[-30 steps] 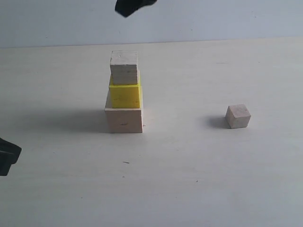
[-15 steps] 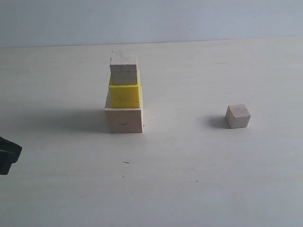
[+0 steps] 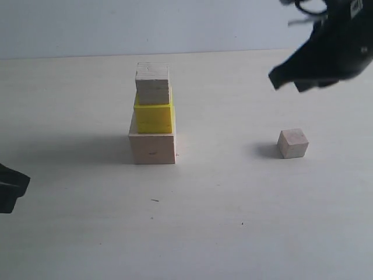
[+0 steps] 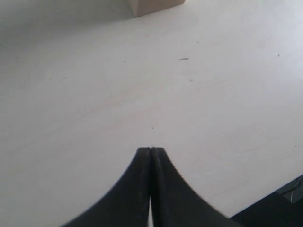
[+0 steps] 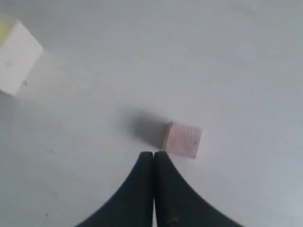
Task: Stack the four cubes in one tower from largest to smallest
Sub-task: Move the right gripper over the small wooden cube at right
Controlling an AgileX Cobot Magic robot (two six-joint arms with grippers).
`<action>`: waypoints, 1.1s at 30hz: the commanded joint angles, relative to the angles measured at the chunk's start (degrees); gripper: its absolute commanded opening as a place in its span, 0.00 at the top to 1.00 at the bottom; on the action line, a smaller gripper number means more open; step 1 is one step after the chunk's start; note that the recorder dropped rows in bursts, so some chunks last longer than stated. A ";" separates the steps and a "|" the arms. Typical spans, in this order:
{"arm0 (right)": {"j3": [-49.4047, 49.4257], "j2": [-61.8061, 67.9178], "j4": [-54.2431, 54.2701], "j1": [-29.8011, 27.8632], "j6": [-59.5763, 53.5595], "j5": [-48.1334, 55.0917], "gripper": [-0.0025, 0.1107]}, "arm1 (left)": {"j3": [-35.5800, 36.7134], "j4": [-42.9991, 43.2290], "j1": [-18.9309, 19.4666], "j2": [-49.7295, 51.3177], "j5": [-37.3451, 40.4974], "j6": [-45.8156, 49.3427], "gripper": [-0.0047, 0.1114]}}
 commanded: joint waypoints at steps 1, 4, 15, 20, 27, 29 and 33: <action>5.53 1.37 -1.30 -0.34 2.95 -2.38 0.98 | 0.10 -0.19 0.16 -0.33 -3.53 0.34 0.95; 5.65 3.42 -2.95 -0.34 6.94 -3.62 0.98 | 0.10 -0.19 0.16 -0.33 -4.56 0.12 0.95; 5.65 6.14 -2.36 -0.23 12.97 -9.33 0.98 | 0.10 -5.25 0.16 -0.33 -4.38 -1.60 0.95; 5.65 6.23 -1.46 -0.22 11.51 -8.82 0.98 | 0.10 -6.94 0.16 -0.33 -3.78 -1.08 0.95; -13.25 18.35 -4.15 -1.90 19.55 14.16 0.98 | 0.10 -6.94 0.16 -0.33 -0.11 7.74 0.95; -18.76 21.15 -4.15 -1.90 19.25 15.69 0.98 | 0.10 -6.94 0.16 -0.33 0.99 7.86 0.95; -20.29 22.56 -0.93 -4.15 15.69 14.51 0.98 | 0.10 -7.29 0.16 -0.33 4.28 7.86 0.95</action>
